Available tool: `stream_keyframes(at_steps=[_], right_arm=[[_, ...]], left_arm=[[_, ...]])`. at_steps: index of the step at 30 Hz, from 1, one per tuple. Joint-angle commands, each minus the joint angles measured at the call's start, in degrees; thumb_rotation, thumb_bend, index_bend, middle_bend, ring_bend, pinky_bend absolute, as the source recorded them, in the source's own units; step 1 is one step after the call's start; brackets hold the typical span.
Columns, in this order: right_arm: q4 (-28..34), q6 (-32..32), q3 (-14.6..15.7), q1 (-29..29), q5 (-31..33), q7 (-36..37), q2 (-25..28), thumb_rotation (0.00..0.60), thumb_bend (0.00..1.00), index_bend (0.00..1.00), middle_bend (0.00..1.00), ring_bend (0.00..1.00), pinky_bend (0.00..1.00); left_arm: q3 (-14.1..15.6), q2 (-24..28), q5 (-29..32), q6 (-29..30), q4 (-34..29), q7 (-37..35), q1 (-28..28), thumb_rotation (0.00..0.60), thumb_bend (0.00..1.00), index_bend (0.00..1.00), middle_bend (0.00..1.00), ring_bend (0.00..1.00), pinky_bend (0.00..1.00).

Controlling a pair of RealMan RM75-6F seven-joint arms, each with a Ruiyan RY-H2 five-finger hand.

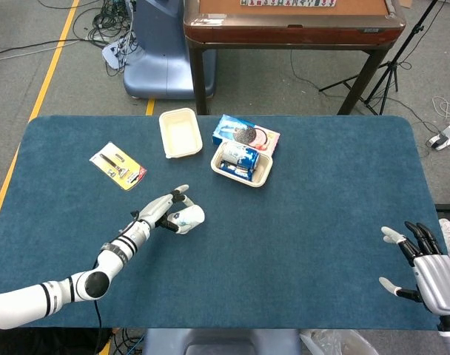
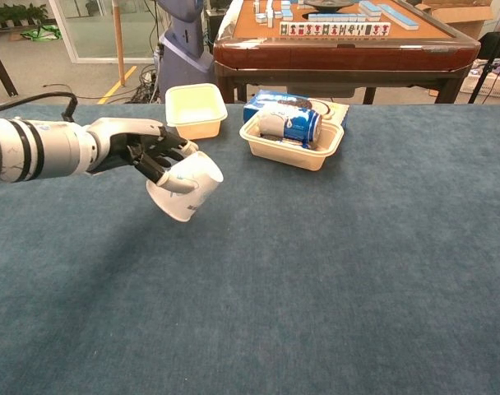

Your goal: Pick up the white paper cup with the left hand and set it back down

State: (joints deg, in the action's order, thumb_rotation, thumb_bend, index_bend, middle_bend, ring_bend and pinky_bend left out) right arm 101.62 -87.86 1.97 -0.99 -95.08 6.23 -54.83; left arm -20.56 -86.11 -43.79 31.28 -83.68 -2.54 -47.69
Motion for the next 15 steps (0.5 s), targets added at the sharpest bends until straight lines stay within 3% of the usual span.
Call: stream_keyframes(at_steps=[1, 4, 15], right_arm=[[0.1, 0.0, 0.0, 0.0, 0.0, -0.1, 0.0, 0.6, 0.12, 0.19, 0.3, 0.05, 0.0], [0.3, 0.1, -0.1, 0.0, 0.1, -0.4, 0.0, 0.6, 0.12, 0.19, 0.3, 0.05, 0.0], [0.6, -0.2, -0.1, 0.1, -0.2, -0.6, 0.0, 0.6, 0.12, 0.19, 0.3, 0.05, 0.0]], left_arm=[[-1.5, -1.0, -8.0, -2.8, 3.6, -6.0, 2.7, 0.6, 0.23, 0.34, 0.0, 0.0, 0.0], [-1.0, -1.3, -13.1, -4.0, 5.5, -9.6, 3.7, 0.6, 0.23, 0.32, 0.0, 0.0, 0.0], [1.7, -1.2, -23.1, -6.5, 11.7, -18.1, 4.4, 0.6, 0.23, 0.27, 0.0, 0.0, 0.0]])
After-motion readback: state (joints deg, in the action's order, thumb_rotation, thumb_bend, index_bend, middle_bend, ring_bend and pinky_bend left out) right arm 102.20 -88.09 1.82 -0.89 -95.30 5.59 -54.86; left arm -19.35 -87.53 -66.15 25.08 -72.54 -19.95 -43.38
